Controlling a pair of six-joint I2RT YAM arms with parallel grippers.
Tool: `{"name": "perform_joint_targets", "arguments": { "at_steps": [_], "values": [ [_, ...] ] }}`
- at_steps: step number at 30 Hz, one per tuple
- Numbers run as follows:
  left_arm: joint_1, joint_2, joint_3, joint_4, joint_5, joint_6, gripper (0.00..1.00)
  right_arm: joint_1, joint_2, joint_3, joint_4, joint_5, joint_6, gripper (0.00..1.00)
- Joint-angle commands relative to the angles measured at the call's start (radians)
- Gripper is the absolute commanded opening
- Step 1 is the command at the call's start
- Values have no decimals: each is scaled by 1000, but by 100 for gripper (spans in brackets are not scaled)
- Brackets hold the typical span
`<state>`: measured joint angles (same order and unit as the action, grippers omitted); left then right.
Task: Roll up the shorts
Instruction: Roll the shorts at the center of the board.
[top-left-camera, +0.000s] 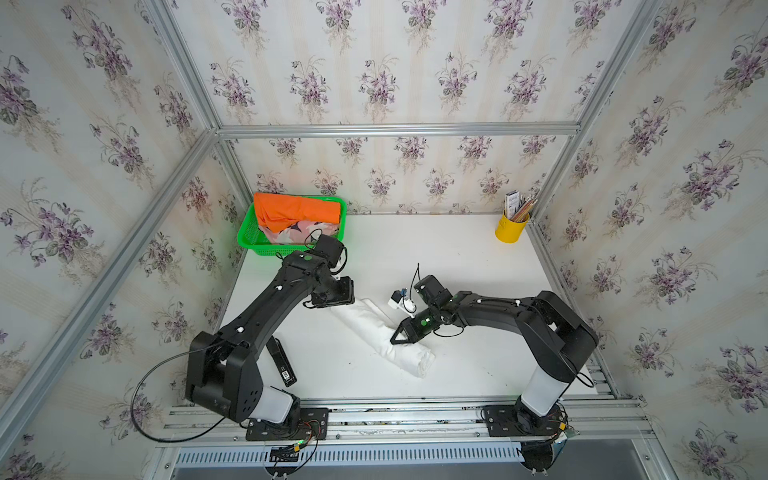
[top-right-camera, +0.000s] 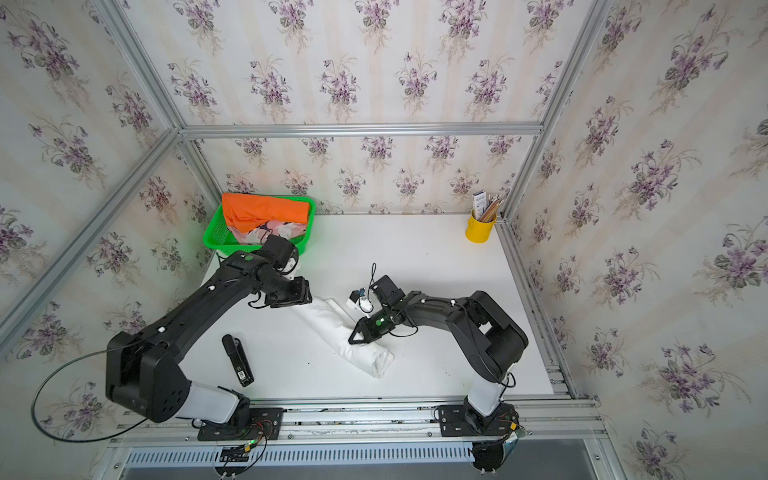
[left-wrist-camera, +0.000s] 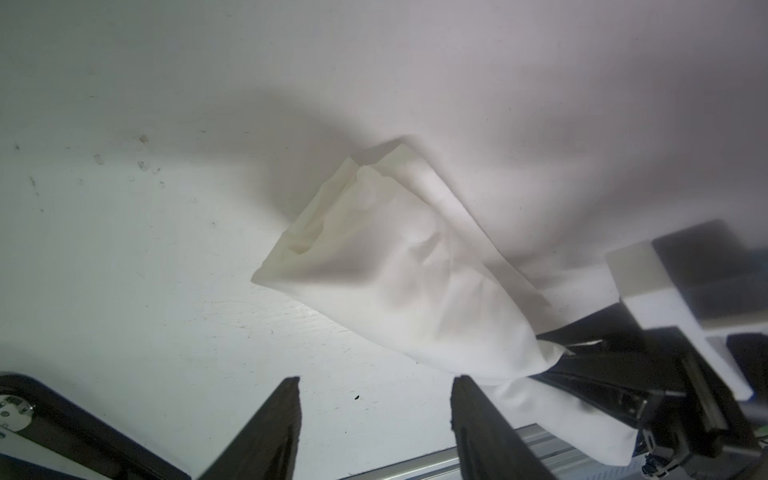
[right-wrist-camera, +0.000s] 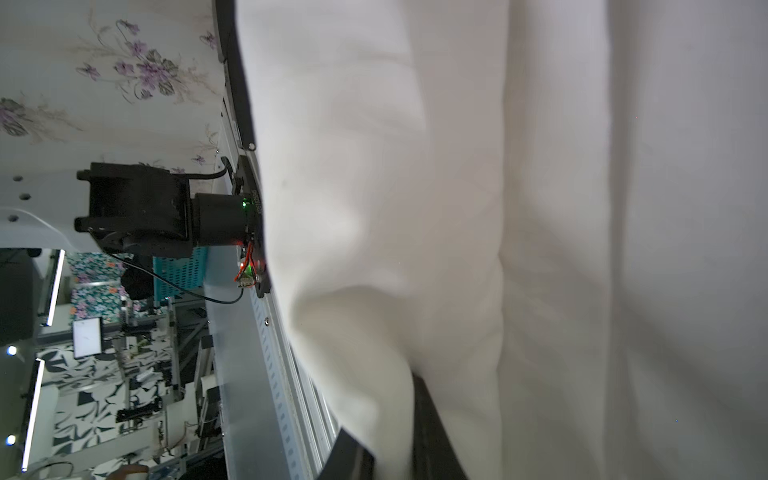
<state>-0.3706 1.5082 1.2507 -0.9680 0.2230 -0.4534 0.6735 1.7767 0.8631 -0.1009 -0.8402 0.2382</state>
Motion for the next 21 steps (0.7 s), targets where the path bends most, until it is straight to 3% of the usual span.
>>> {"name": "perform_joint_targets", "arguments": {
  "at_steps": [1, 5, 11, 17, 21],
  "values": [
    [-41, 45, 39, 18, 0, -12, 62, -45, 15, -31, 15, 29, 27, 26],
    [-105, 137, 118, 33, -1, -14, 62, -61, 14, -72, 62, 26, 51, 27],
    [-153, 310, 206, 56, 16, -1, 61, -61, 11, -58, -61, 251, 68, 39],
    [-151, 430, 248, 48, -26, 25, 59, -58, -164, -28, -241, 489, 53, 66],
    [-151, 458, 262, 57, -38, 33, 59, -35, -295, -16, -341, 531, 44, 65]
  ]
}}
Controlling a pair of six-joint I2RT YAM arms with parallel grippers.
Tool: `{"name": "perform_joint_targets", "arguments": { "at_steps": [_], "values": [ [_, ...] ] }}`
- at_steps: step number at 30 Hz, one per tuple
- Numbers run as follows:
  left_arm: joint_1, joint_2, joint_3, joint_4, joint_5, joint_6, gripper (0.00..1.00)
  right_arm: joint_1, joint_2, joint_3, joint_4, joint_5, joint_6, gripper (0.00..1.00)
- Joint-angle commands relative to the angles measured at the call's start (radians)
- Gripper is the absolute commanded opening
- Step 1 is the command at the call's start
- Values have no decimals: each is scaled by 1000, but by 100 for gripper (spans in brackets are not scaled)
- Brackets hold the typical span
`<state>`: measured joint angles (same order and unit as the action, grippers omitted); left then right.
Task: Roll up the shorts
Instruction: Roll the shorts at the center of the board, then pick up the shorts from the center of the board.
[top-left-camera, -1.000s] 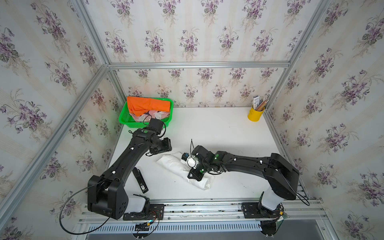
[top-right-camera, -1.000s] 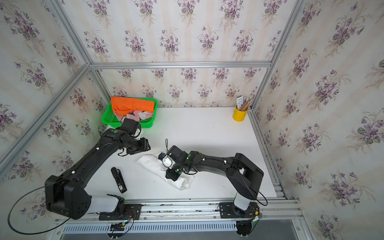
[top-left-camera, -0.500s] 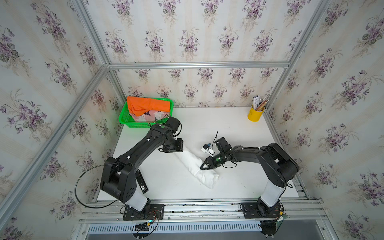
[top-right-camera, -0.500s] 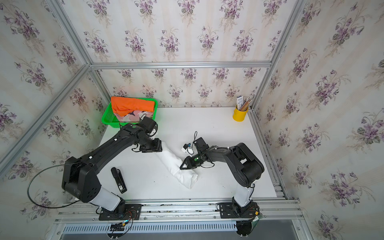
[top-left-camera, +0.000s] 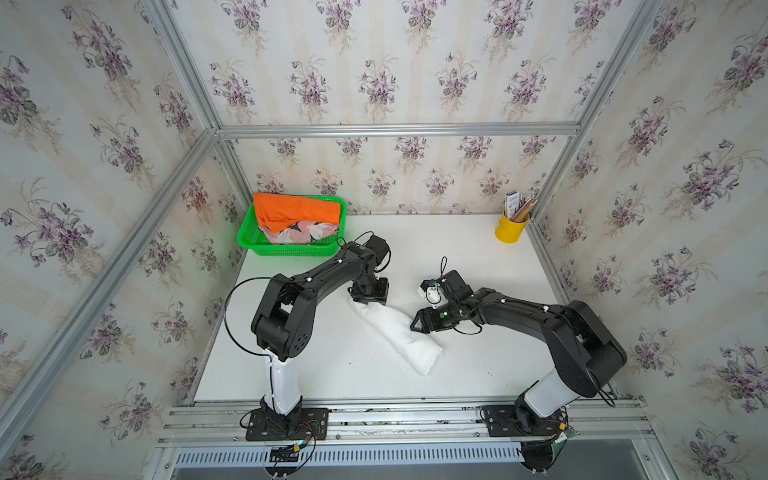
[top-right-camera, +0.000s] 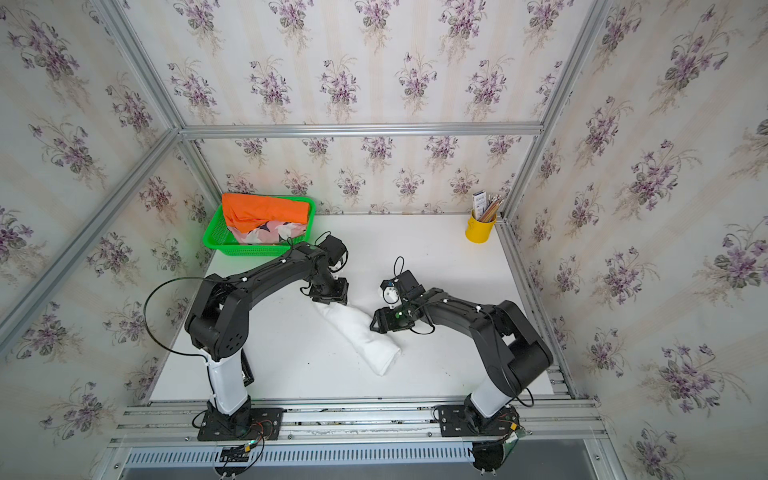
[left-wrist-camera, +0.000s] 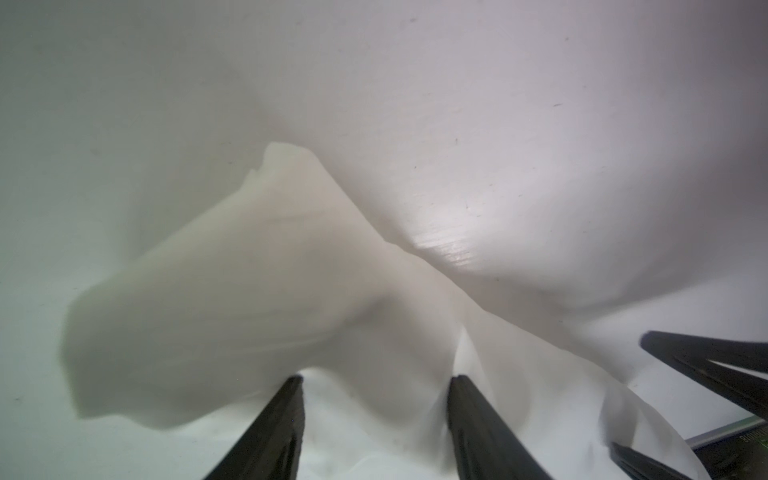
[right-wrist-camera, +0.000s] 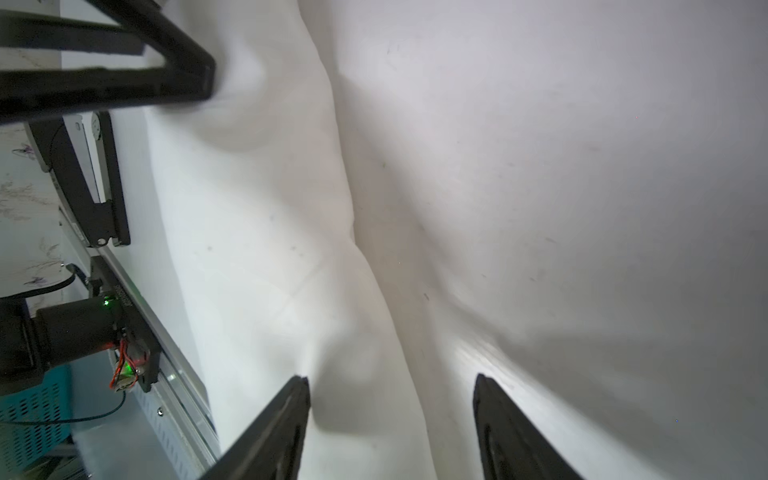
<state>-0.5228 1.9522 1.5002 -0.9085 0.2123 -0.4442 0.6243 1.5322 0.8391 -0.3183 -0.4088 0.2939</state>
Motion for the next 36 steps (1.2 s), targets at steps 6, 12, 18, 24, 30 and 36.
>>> {"name": "perform_joint_targets", "arguments": {
  "at_steps": [6, 12, 18, 24, 30, 36],
  "values": [
    [3, 58, 43, 6, -43, 36, 59, 58, -96, -70, -118, 93, 5, 35],
    [6, 61, 67, 35, -60, 32, 59, 78, -41, -193, 55, -48, 80, 16],
    [29, -146, -46, 57, -52, -76, 67, 87, -58, -188, 67, -32, 120, 15],
    [65, -396, -287, 130, 63, -260, 72, 87, -56, -196, 116, -43, 182, 16],
    [18, -529, -606, 492, 260, -504, 78, 95, -39, -187, 147, -65, 205, 16],
    [-47, -554, -767, 728, 213, -631, 86, 104, -21, -172, 145, -68, 208, 17]
  ]
}}
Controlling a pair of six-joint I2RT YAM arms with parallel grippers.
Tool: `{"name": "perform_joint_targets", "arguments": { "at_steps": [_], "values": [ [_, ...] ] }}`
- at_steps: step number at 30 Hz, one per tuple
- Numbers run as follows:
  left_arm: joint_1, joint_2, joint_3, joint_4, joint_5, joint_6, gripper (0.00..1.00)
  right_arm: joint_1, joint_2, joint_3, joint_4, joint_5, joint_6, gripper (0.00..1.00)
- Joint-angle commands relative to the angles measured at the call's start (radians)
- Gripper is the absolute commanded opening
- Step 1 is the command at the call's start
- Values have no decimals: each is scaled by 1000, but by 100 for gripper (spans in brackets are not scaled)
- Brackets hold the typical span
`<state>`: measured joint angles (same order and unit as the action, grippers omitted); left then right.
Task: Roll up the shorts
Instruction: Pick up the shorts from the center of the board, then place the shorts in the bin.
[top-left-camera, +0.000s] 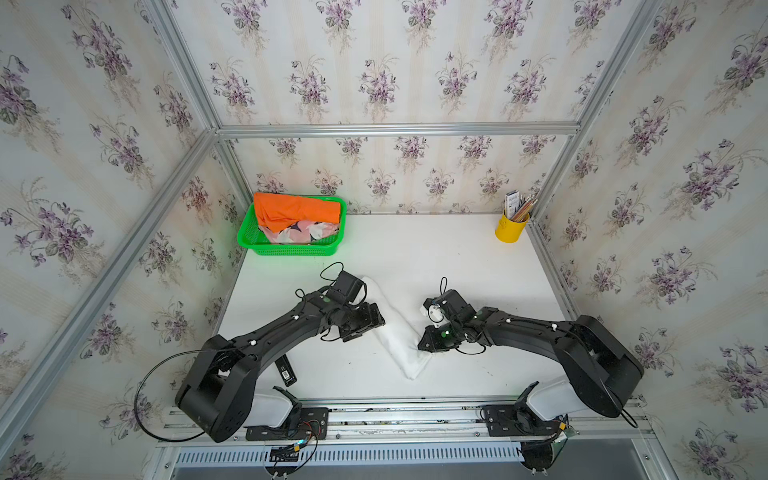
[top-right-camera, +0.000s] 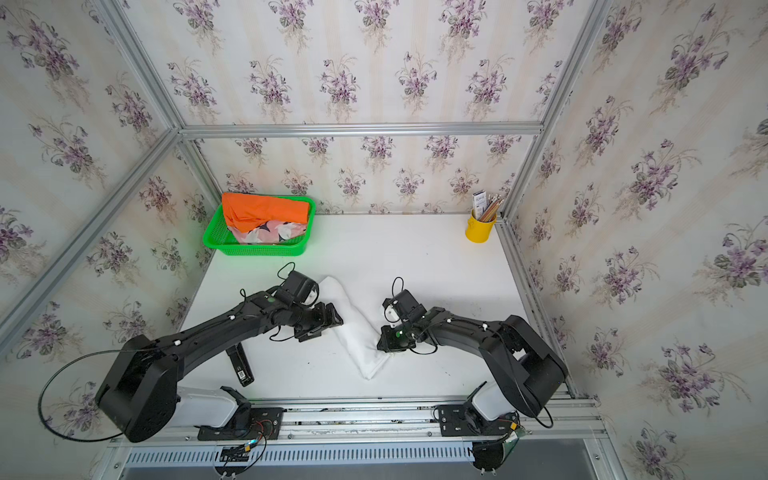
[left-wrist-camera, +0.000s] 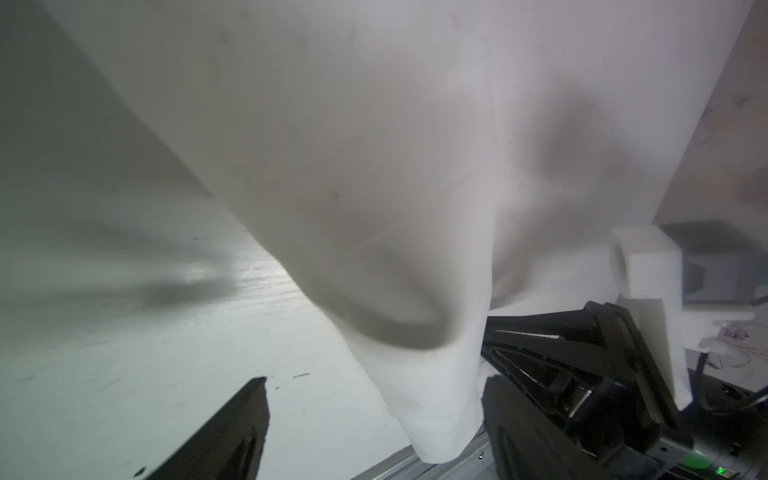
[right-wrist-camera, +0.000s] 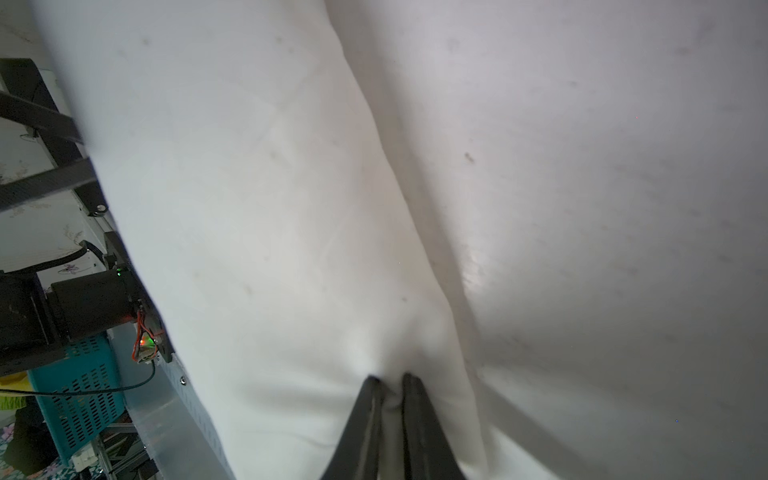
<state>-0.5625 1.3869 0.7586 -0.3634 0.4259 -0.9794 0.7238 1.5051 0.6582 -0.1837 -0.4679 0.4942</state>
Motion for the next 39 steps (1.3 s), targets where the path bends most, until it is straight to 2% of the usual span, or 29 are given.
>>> {"name": "perform_joint_targets", "arguments": {
  "at_steps": [1, 8, 11, 15, 18, 19, 21, 22, 23, 26, 32, 36, 39],
  "values": [
    [-10, 20, -38, 217, 5, -104, 87, 9, 5, 12, 9, -9, 8, 17],
    [-11, 151, -54, 282, 21, -109, 84, 14, 15, 25, 3, -3, 8, 17],
    [-14, 181, -59, 342, 39, -108, 74, 17, 23, 23, 6, -7, 9, 17],
    [-14, 198, -50, 395, 47, -91, 50, 18, 17, 25, 7, 2, 9, 17],
    [-12, 170, -43, 390, 19, -75, 36, 17, -4, 30, 3, 8, 12, 19],
    [-7, 158, -35, 375, 7, -63, 34, 18, -10, 30, 1, 7, 12, 23],
    [11, 132, -12, 344, -9, -39, 33, 19, -27, 33, -14, 14, 13, 40],
    [29, 117, 3, 328, -13, -28, 32, 19, -36, 39, -33, 31, 11, 50],
    [50, 102, 20, 309, -13, -13, 32, 18, -48, 45, -49, 51, 8, 56],
    [129, 77, 98, 239, -8, 41, 33, 19, -84, 69, -91, 114, 1, 63],
    [337, 91, 322, 115, 19, 135, 35, 19, -103, 138, -135, 176, -15, 65],
    [486, 153, 491, 110, 55, 133, 36, 19, -101, 157, -135, 189, -17, 65],
    [582, 220, 609, 126, 30, 116, 37, 19, -93, 165, -132, 191, -18, 65]
  ]
}}
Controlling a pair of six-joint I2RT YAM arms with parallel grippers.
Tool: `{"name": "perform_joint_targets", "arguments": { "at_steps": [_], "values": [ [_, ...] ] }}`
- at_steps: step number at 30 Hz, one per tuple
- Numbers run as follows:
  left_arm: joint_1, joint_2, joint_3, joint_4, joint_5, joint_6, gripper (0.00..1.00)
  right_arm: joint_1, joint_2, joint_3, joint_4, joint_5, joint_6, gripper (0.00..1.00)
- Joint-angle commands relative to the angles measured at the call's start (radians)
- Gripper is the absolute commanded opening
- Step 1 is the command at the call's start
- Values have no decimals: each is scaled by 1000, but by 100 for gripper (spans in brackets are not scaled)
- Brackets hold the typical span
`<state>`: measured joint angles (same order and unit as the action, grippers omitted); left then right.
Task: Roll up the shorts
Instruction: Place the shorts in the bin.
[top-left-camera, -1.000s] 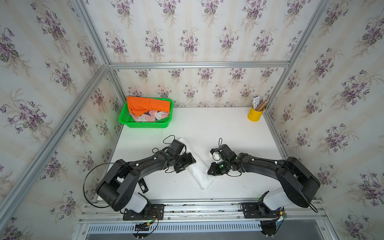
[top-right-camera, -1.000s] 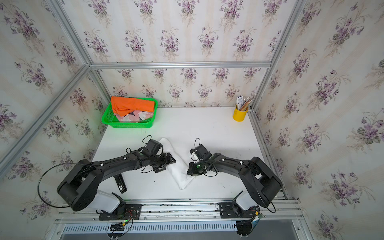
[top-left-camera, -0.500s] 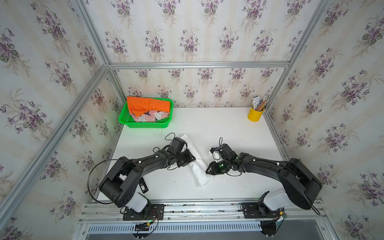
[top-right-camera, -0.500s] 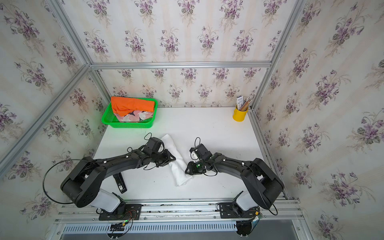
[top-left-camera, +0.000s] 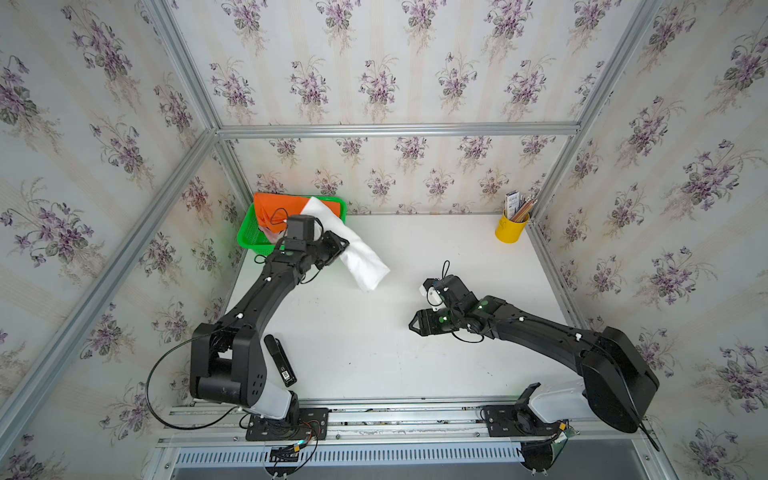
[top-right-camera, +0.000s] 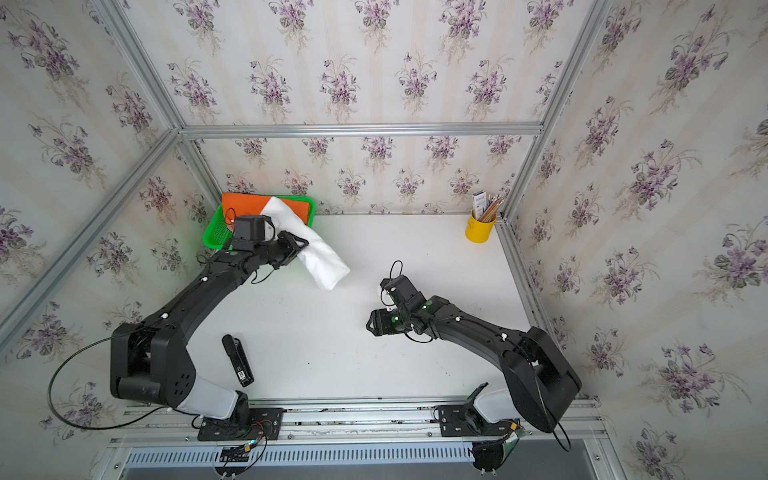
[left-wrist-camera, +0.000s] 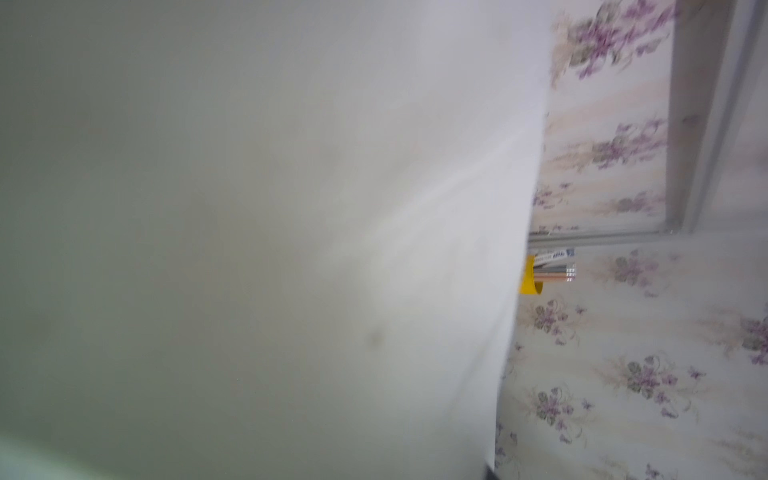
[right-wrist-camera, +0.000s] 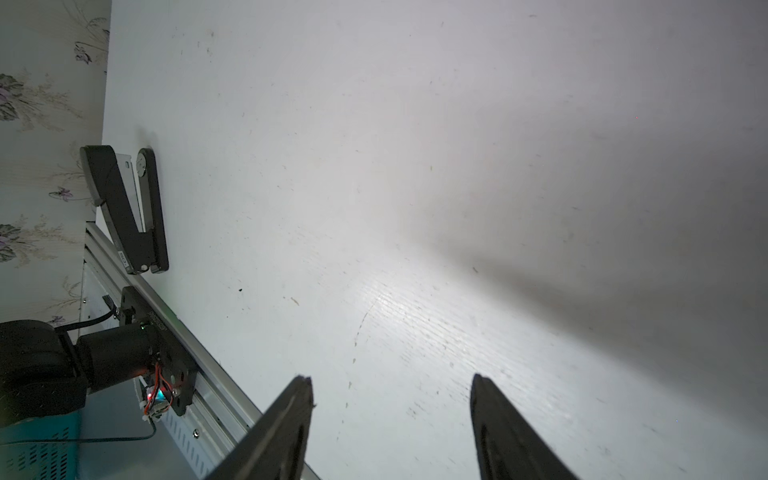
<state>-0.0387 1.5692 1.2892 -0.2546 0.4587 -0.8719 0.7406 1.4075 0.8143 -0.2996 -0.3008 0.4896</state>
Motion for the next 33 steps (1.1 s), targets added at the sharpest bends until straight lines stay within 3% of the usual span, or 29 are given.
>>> {"name": "perform_joint_targets", "arguments": {
  "at_steps": [1, 6, 11, 21, 27, 33],
  "values": [
    [89, 63, 109, 25, -12, -5, 37, 1, 8, 9, -14, 23, -13, 65],
    [228, 263, 274, 165, 62, -173, 36, 1, 47, 30, -8, -2, -22, 65],
    [273, 435, 444, 131, 50, -251, 38, 1, 84, 50, -13, -12, -35, 65],
    [279, 559, 445, -99, -75, -363, 37, 1, 126, 57, -4, -11, -42, 65],
    [280, 647, 581, -290, -53, -369, 54, 1, 123, 76, -26, 2, -62, 65],
    [279, 612, 739, -650, -175, -427, 86, -2, 84, 80, -52, 38, -72, 66]
  ]
}}
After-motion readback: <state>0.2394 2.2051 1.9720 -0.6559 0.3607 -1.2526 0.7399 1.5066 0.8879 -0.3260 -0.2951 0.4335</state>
